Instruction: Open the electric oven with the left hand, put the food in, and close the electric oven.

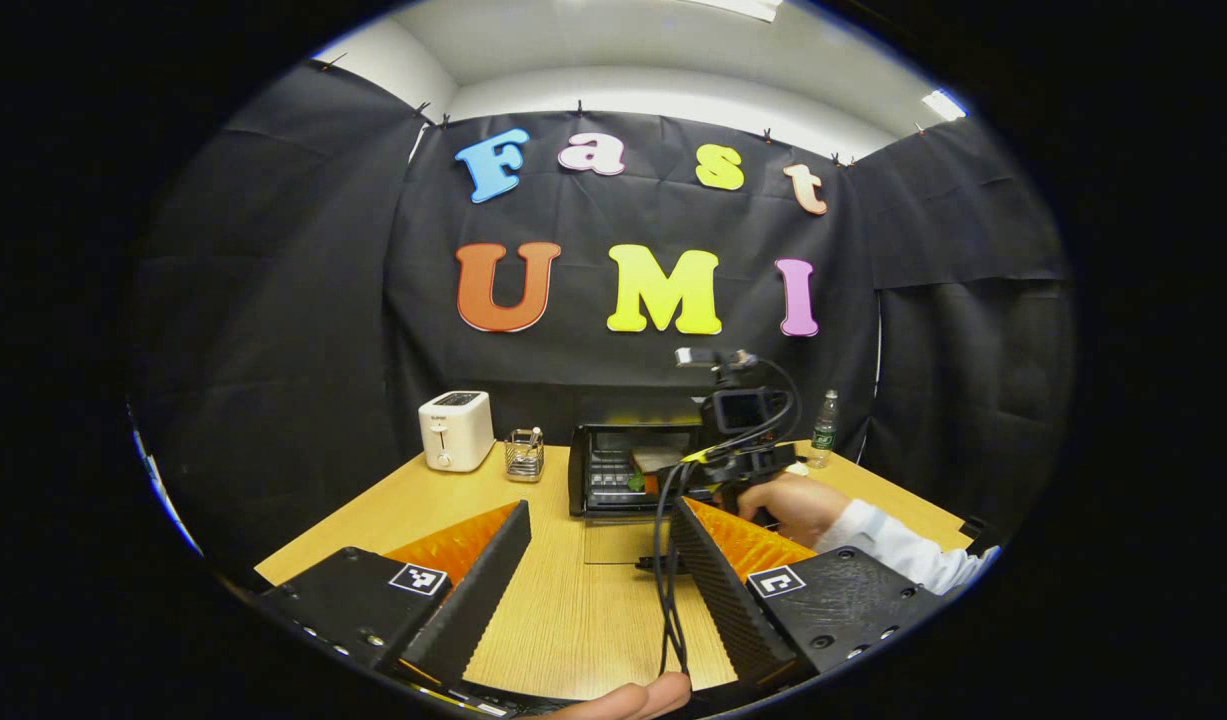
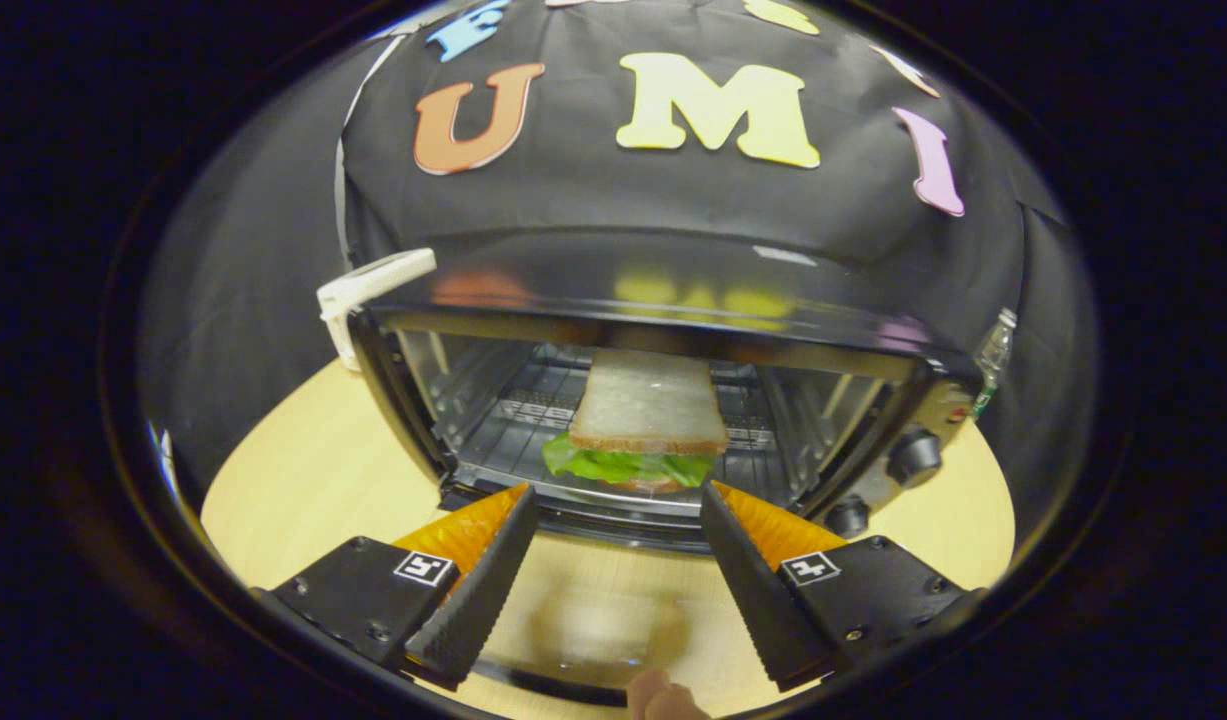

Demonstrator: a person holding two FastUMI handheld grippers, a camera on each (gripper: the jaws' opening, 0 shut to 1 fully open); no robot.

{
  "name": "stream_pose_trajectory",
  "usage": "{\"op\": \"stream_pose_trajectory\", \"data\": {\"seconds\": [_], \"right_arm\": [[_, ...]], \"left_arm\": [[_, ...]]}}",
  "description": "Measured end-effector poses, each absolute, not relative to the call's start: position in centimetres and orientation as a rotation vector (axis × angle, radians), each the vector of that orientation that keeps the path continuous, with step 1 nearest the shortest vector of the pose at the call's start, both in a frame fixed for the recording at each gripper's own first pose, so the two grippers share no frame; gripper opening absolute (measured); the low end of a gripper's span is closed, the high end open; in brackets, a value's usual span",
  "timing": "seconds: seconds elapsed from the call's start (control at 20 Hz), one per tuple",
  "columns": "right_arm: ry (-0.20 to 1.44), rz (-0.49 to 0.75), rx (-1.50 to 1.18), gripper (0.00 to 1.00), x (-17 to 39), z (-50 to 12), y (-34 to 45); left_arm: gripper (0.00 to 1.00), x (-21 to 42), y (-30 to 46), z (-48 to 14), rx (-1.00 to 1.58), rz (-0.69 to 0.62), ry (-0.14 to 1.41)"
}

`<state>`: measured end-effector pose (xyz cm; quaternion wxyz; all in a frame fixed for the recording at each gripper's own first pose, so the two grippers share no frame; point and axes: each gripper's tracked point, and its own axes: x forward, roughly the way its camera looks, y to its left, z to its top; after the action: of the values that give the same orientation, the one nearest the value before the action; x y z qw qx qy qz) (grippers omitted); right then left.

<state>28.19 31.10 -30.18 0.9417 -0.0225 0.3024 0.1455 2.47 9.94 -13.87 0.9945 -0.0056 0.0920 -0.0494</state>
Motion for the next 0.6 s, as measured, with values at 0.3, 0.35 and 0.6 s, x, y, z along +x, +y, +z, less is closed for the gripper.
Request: {"op": "stream_pose_trajectory", "data": {"seconds": [0.3, 0.35, 0.6], "right_arm": [[0.331, 0.339, -0.006, 1.0, 20.7, -18.7, 25.9], [0.277, 0.327, -0.007, 1.0, 19.5, -16.9, 24.6], [0.122, 0.301, 0.039, 0.98, 13.7, -11.9, 18.7]], "left_arm": [[0.94, 4.3, 10.6, -16.1, -0.02, -0.056, 0.215], [0.94, 4.7, 10.1, -16.8, -0.017, -0.063, 0.23], [0.94, 5.7, 7.4, -20.3, -0.025, -0.081, 0.288]]}}
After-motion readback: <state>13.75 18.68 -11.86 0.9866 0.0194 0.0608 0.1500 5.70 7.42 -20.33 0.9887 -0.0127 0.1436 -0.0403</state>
